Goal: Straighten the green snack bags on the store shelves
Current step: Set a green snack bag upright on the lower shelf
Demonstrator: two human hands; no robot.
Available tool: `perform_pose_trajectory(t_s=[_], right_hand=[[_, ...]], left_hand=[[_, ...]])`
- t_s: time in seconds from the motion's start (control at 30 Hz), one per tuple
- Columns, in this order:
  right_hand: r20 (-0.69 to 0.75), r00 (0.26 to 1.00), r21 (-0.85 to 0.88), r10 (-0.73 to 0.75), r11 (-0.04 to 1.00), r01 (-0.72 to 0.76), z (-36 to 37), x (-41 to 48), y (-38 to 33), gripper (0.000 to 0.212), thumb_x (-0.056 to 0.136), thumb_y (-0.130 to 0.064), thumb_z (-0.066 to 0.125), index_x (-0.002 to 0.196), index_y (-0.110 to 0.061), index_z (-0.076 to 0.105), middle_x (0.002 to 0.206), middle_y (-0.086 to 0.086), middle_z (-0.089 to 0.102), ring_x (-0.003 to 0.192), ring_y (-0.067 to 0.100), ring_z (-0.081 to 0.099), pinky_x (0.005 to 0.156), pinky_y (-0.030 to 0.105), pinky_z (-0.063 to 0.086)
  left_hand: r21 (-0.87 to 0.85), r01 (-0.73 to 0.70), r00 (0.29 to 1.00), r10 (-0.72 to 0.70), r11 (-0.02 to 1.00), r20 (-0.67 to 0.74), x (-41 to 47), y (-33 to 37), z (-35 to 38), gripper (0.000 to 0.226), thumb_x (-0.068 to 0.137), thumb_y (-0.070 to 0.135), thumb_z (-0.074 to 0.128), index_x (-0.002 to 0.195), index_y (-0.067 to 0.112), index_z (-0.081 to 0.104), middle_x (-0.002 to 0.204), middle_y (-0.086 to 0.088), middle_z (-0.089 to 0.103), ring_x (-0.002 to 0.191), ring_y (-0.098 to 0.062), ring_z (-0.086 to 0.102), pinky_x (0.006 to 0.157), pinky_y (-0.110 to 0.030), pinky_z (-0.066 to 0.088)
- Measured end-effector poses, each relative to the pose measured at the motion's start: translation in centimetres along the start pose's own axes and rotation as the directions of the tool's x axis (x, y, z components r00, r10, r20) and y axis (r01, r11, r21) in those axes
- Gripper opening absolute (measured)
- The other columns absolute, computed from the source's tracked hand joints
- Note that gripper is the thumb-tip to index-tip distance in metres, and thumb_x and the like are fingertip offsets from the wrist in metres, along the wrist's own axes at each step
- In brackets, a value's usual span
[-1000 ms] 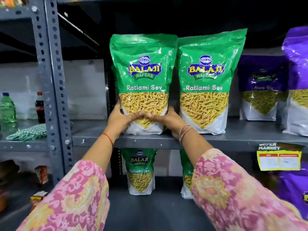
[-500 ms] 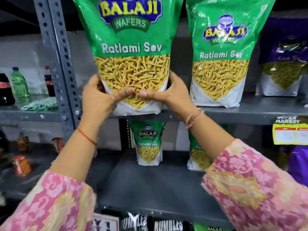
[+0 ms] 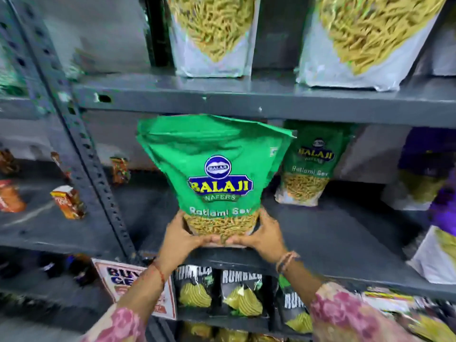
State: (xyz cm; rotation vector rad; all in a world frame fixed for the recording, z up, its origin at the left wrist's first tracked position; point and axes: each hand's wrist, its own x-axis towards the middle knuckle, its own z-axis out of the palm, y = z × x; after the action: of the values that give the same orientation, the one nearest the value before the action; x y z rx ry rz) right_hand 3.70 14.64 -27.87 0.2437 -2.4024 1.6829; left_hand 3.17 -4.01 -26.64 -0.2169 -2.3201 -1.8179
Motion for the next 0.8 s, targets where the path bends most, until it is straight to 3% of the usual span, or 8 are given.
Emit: perform_pose_trajectory(t_s=[0.1,0.2,0.4,0.47,0.53,0.63,0.7,0.8], right_hand=[[-0.051,0.996,0.017,0.067,0.998,-0.067,0.7,3.4,3.3,0.08,0.045,-0.008,0.088,0.115,-0.013,0.051,0.099,-0.004,0.06,0.092,0.003,0.056,0.067,-0.007,0.037],[-0.058,0.99,0.029,0.125,0.992,-0.123,1.4,7.0,6.2,0.082,0.045,-0.007,0.088,0.118,-0.013,0.05,0.102,-0.001,0.061,0.095,0.013,0.055,0.074,0.006,0.046],[0.051,0.976,0.053,0.21,0.976,-0.212,2.9,9.3,10.1,0.099,0.036,-0.031,0.09,0.124,-0.024,0.045,0.118,0.0,0.062,0.107,0.019,0.057,0.098,0.038,0.048],[0.045,0.973,0.09,0.226,0.969,-0.229,3.2,8.6,10.4,0.112,0.029,-0.042,0.087,0.129,-0.026,0.038,0.129,0.002,0.056,0.117,0.021,0.054,0.104,0.044,0.044],[-0.027,0.982,0.055,0.188,0.981,-0.187,3.0,7.1,9.5,0.124,0.033,-0.045,0.085,0.138,-0.022,0.023,0.145,0.003,0.039,0.132,0.02,0.038,0.112,0.043,0.033],[-0.186,0.982,-0.151,-0.027,0.988,-0.001,1.9,2.9,5.9,0.114,0.049,-0.063,0.073,0.14,-0.024,0.018,0.151,-0.002,0.017,0.141,0.009,0.015,0.118,0.026,0.016],[-0.293,0.897,-0.279,-0.331,0.927,0.25,0.3,0.5,1.9,0.088,0.064,-0.064,0.063,0.134,-0.023,0.028,0.15,0.004,0.021,0.14,0.009,0.017,0.116,0.018,0.015],[-0.455,0.568,-0.423,-0.686,0.728,0.54,-3.9,-0.7,-6.1,0.062,0.076,-0.047,0.063,0.121,-0.013,0.037,0.139,0.019,0.03,0.133,0.027,0.031,0.113,0.032,0.027]], left_hand=[[-0.084,0.028,0.993,-0.018,0.996,0.119,3.5,-2.1,1.8,0.064,0.032,0.016,0.09,0.081,0.023,0.048,0.08,0.01,0.061,0.058,0.019,0.056,0.058,0.0,0.045],[-0.123,0.044,0.993,-0.03,0.991,0.116,7.2,-4.9,3.0,0.055,0.054,-0.017,0.073,0.082,0.023,0.047,0.085,0.005,0.058,0.06,0.017,0.058,0.061,-0.002,0.048],[-0.148,0.075,0.995,-0.064,0.986,0.08,9.0,-9.9,3.8,0.055,0.053,-0.002,0.08,0.09,0.026,0.05,0.093,0.008,0.06,0.077,0.002,0.061,0.064,-0.004,0.049],[-0.153,0.139,0.988,-0.127,0.978,0.089,8.4,-10.0,3.6,0.07,0.04,0.024,0.087,0.099,0.024,0.05,0.098,0.009,0.061,0.083,0.0,0.061,0.068,-0.006,0.05],[-0.153,0.179,0.983,-0.173,0.972,0.056,7.1,-9.8,3.3,0.105,0.029,0.043,0.086,0.12,0.015,0.043,0.115,0.001,0.06,0.101,-0.01,0.059,0.086,-0.014,0.049],[0.002,0.11,0.949,-0.104,0.994,-0.299,2.8,-7.1,3.2,0.072,0.057,0.033,0.08,0.118,0.011,0.048,0.11,-0.01,0.062,0.105,-0.023,0.058,0.095,-0.034,0.044],[0.137,-0.068,0.882,0.124,0.988,-0.454,0.6,-3.3,3.9,0.051,0.064,0.053,0.068,0.098,0.017,0.055,0.083,-0.006,0.061,0.084,-0.029,0.06,0.082,-0.04,0.048],[0.083,-0.448,0.769,0.431,0.89,-0.472,1.2,5.3,5.6,0.044,0.069,0.064,0.054,0.094,0.028,0.051,0.075,0.005,0.051,0.074,-0.024,0.054,0.072,-0.034,0.045]])
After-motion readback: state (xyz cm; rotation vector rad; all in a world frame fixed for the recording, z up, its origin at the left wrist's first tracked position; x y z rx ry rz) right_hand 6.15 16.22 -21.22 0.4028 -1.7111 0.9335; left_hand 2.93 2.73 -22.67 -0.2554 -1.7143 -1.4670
